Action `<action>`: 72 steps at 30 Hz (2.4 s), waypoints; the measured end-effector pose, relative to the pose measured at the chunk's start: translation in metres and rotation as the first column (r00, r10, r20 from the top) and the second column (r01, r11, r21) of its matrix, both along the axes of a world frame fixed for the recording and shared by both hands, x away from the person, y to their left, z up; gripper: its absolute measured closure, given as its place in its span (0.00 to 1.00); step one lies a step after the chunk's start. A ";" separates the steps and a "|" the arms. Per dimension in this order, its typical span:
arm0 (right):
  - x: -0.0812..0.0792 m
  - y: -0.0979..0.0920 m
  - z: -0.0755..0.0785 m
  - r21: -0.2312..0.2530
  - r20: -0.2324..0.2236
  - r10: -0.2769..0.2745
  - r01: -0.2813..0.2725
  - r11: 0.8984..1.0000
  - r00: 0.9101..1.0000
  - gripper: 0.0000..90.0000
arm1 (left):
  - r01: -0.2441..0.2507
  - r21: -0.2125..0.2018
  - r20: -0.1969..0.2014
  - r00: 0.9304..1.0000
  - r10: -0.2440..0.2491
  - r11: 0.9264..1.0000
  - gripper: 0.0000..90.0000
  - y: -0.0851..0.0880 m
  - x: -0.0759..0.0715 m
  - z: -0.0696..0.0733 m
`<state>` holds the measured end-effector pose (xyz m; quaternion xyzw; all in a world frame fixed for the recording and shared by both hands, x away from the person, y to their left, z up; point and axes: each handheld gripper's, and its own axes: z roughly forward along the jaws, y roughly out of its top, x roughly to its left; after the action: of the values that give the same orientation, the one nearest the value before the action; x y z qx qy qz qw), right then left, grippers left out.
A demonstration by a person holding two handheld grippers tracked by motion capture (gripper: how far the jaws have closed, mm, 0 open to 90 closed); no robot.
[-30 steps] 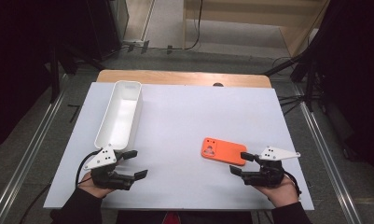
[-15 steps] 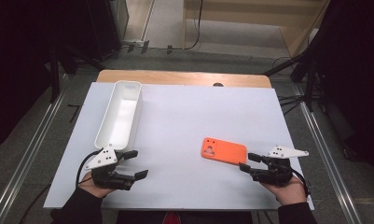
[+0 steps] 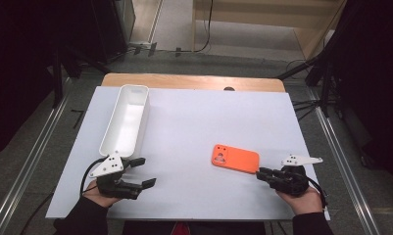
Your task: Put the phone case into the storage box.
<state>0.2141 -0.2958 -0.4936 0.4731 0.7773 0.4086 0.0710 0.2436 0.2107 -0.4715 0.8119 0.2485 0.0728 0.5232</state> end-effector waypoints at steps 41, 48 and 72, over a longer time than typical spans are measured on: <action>0.029 0.003 -0.023 -0.102 -0.054 0.007 -0.012 0.995 0.999 0.98 | -0.001 0.009 0.004 1.000 0.001 1.000 0.22 0.000 -0.001 -0.001; 0.034 0.010 -0.022 -0.105 -0.054 0.016 -0.022 0.994 0.998 0.98 | -0.001 0.010 0.004 1.000 0.001 1.000 0.22 0.000 -0.001 -0.001; 0.069 0.051 -0.017 -0.112 -0.048 0.090 -0.095 0.989 0.995 0.98 | 0.005 0.011 -0.006 1.000 -0.005 1.000 0.22 -0.001 -0.001 -0.001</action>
<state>0.2834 -0.2448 -0.5109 0.4404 0.8218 0.3562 0.0621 0.2429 0.2100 -0.4730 0.8156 0.2479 0.0703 0.5181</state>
